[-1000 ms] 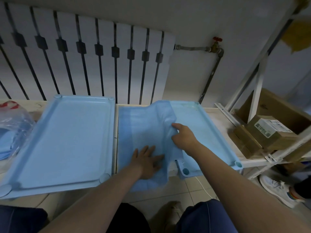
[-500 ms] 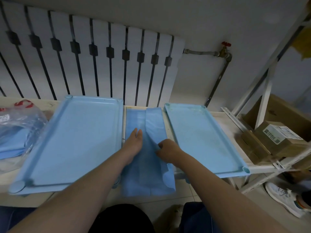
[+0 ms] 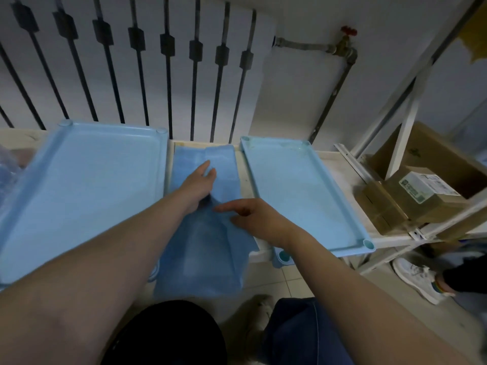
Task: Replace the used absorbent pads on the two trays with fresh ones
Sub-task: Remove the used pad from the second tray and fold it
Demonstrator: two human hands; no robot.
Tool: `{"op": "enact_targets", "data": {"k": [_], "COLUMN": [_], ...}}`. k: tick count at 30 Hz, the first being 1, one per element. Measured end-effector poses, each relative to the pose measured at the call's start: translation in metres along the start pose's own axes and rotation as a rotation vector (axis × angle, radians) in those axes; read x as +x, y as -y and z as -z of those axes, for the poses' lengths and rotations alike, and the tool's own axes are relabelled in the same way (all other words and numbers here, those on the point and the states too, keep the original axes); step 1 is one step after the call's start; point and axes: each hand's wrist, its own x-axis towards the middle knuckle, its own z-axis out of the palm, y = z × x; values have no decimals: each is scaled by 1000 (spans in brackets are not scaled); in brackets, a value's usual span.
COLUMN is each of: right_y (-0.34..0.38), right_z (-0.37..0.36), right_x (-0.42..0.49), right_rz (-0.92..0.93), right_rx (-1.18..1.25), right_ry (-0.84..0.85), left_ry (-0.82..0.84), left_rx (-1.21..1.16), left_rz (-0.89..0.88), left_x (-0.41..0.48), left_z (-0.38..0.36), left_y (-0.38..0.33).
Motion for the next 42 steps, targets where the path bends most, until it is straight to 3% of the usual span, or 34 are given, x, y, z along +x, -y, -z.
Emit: {"op": "enact_targets", "data": {"k": [3, 6, 11, 14, 19, 23, 25, 28, 32, 37, 42], "right_y": [-6, -13, -10, 1, 13, 10, 2, -15, -33, -46, -48], "right_z": [6, 18, 45, 51, 27, -4, -14, -19, -22, -31, -33], "right_x": [5, 13, 18, 12, 12, 18, 21, 29, 38, 46, 47], "right_rz": [-51, -79, -21, -17, -8, -67, -75, -37, -49, -122, -69], "right_rx": [-83, -122, -184, -110, -38, -20, -100, -411, -636, -636, -573], "right_ry": [7, -160, -364, -287, -68, 144, 121, -29, -194, -178, -255], "left_ry": [79, 55, 21, -29, -209, -229, -209, -180, -182, -202, -348], "left_rx": [140, 263, 264, 263, 244, 327, 387, 469, 572, 614, 543], "left_rz": [58, 71, -208, -302, -179, -97, -65, -22, -66, -112, 3], "left_x": [14, 20, 22, 21, 17, 11, 7, 2, 2, 12, 16], "left_z": [-12, -23, -44, -45, -15, 9, 13, 14, 12, 14, 9], "left_y": [-10, -27, -78, -85, -52, -7, 9, 21, 27, 29, 29]}}
